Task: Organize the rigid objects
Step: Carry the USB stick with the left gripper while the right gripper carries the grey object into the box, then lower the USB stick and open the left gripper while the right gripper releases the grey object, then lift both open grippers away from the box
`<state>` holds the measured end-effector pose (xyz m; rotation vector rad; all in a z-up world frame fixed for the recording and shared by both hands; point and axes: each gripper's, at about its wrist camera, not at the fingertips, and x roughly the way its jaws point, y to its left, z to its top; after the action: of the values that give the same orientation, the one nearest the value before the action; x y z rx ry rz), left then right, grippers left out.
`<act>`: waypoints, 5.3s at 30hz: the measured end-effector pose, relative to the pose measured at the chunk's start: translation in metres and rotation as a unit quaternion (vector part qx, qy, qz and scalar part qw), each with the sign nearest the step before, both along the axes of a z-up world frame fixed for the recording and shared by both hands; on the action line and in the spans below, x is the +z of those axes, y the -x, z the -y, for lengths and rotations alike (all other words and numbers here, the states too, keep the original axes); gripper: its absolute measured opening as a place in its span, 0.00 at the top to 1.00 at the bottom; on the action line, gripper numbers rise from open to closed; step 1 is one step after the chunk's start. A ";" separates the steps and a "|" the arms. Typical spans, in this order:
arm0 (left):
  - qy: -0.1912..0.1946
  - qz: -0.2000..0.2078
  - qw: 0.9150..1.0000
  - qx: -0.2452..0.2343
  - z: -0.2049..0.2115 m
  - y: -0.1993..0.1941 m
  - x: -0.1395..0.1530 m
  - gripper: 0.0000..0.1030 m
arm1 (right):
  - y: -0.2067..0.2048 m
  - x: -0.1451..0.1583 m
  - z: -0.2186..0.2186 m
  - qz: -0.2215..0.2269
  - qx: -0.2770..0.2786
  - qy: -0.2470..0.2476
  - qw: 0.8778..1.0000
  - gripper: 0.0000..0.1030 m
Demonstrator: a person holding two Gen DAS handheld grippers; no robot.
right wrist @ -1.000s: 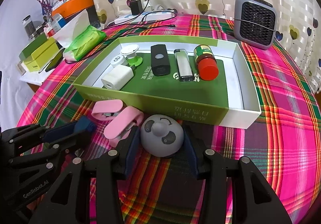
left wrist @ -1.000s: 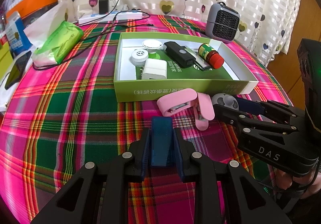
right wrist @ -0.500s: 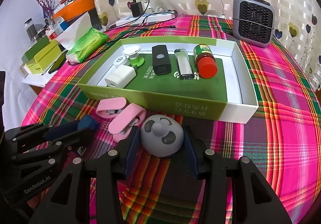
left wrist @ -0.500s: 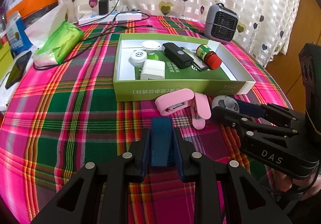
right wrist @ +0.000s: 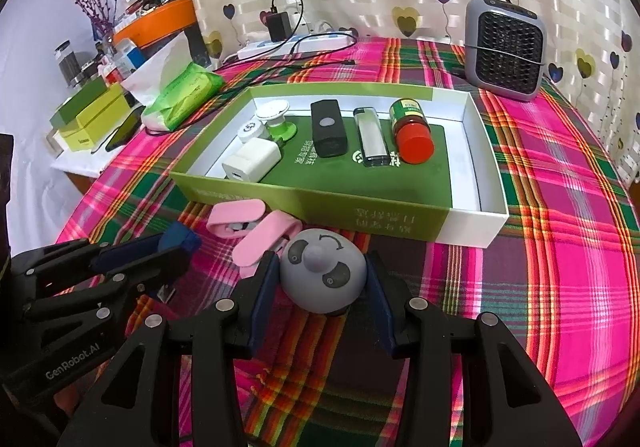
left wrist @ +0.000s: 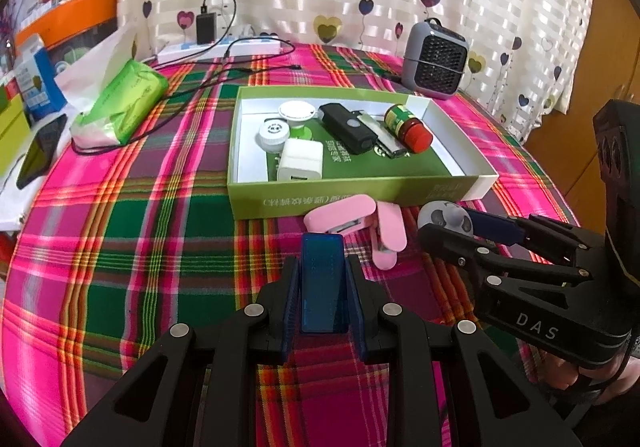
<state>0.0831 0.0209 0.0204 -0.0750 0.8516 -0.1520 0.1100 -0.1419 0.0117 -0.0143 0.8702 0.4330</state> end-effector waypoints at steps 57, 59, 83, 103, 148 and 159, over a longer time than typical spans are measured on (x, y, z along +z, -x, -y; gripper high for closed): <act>0.028 0.002 0.999 -0.034 0.025 -0.095 0.014 0.79 | -0.069 0.016 0.027 -0.002 -0.049 0.019 0.999 0.57; 0.027 0.001 0.999 -0.035 0.026 -0.097 0.013 0.79 | -0.071 0.014 0.026 -0.004 -0.048 0.021 0.999 0.57; 0.005 -0.034 0.998 -0.044 0.039 -0.117 -0.015 0.79 | -0.081 0.000 0.022 -0.006 -0.048 0.051 0.998 0.57; 0.006 -0.035 0.999 -0.042 0.037 -0.117 -0.017 0.79 | -0.081 -0.003 0.019 0.002 -0.045 0.067 0.997 0.57; -0.006 0.034 0.999 -0.020 0.023 -0.051 0.026 0.72 | -0.034 0.029 0.022 0.036 -0.068 0.031 0.997 0.56; -0.012 0.041 0.999 -0.015 0.013 -0.018 0.026 0.72 | -0.004 0.031 0.016 0.044 -0.066 0.020 0.997 0.56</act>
<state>0.1006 0.0076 0.0464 -0.0331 0.7734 -0.1711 0.1143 -0.1577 0.0430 -0.0121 0.7874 0.2886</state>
